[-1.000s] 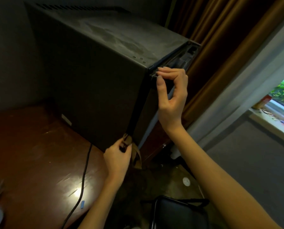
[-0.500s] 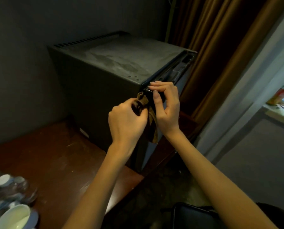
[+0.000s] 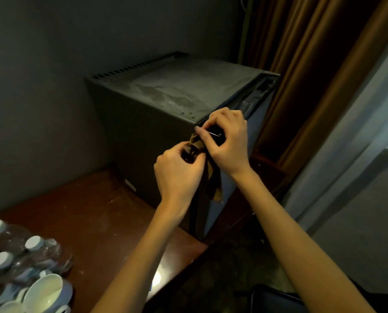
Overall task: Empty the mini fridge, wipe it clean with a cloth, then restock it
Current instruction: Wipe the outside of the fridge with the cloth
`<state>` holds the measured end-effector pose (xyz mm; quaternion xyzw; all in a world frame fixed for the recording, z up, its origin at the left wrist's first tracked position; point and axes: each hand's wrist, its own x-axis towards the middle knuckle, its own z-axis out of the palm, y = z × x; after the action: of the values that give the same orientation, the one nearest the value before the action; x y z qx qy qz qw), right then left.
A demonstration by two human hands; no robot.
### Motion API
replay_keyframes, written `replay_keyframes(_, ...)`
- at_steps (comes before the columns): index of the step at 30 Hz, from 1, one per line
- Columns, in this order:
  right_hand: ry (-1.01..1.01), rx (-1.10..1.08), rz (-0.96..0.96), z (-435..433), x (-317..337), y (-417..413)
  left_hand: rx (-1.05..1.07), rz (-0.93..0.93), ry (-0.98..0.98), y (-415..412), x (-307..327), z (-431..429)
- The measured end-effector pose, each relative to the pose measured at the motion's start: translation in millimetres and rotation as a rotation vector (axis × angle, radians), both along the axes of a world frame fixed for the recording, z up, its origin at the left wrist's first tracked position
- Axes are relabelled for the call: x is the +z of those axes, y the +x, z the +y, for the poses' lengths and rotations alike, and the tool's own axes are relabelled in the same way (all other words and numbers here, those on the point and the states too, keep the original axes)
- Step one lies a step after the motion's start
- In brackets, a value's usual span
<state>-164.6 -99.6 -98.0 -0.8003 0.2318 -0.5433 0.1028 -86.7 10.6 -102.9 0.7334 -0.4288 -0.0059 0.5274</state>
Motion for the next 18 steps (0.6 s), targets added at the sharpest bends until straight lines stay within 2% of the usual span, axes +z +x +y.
replay_keyframes(10,0.034,-0.028,-0.095,10,2,-13,-0.074,0.048,0.007,-7,-6,4)
replay_keyframes(13,0.063,0.032,-0.195,11,-4,-71,-0.389,0.124,-0.015,-37,-9,6)
replay_keyframes(15,0.166,0.058,-0.246,9,-5,-122,-0.601,0.164,-0.012,-64,-10,1)
replay_keyframes(18,0.294,0.032,-0.319,-1,-4,-185,-0.785,0.159,-0.02,-104,-10,-21)
